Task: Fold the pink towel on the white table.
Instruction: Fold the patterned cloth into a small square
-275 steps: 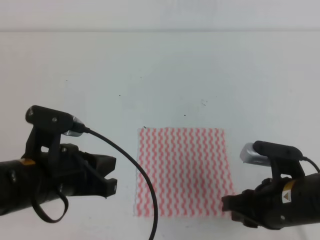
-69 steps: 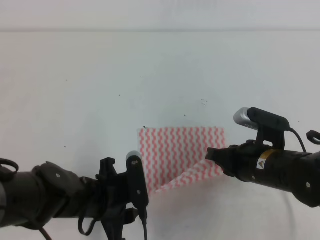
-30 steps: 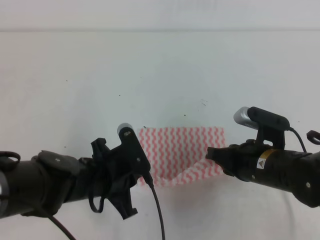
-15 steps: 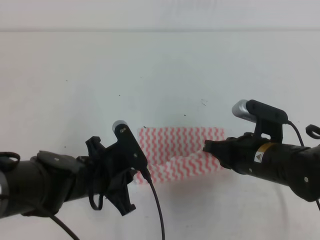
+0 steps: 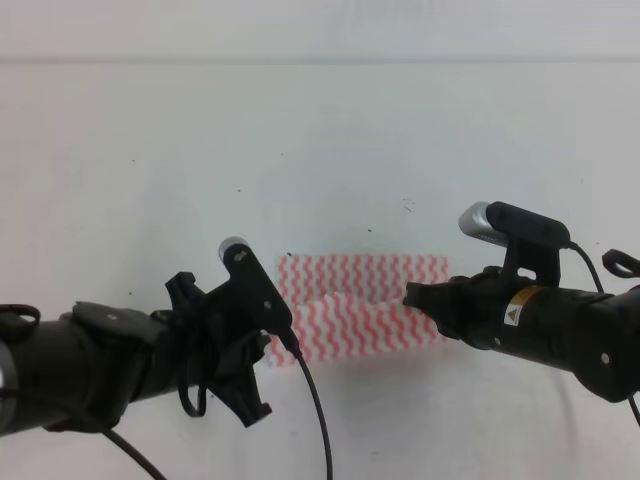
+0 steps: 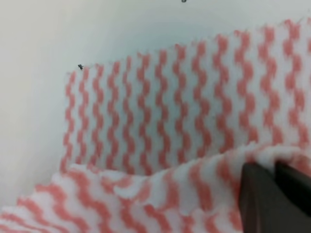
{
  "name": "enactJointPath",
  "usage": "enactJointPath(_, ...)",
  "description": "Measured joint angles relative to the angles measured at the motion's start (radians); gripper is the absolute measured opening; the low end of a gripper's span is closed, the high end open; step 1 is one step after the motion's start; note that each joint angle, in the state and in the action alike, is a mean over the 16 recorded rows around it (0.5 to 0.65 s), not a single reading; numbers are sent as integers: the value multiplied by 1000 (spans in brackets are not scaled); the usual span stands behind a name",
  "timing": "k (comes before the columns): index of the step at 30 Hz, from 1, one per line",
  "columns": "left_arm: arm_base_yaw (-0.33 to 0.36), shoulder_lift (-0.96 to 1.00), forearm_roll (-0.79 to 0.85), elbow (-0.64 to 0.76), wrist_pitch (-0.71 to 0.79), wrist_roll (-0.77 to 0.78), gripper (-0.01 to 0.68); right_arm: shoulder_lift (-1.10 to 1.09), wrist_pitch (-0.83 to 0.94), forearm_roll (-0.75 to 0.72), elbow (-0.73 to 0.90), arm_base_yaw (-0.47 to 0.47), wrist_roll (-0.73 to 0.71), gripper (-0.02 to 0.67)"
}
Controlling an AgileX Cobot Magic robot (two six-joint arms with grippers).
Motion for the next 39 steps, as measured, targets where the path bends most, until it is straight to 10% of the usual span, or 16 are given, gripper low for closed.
enactJointPath(39,0,100,-37,-122,-69,10,-4,20,6,-13,-45,-51,-1,-18)
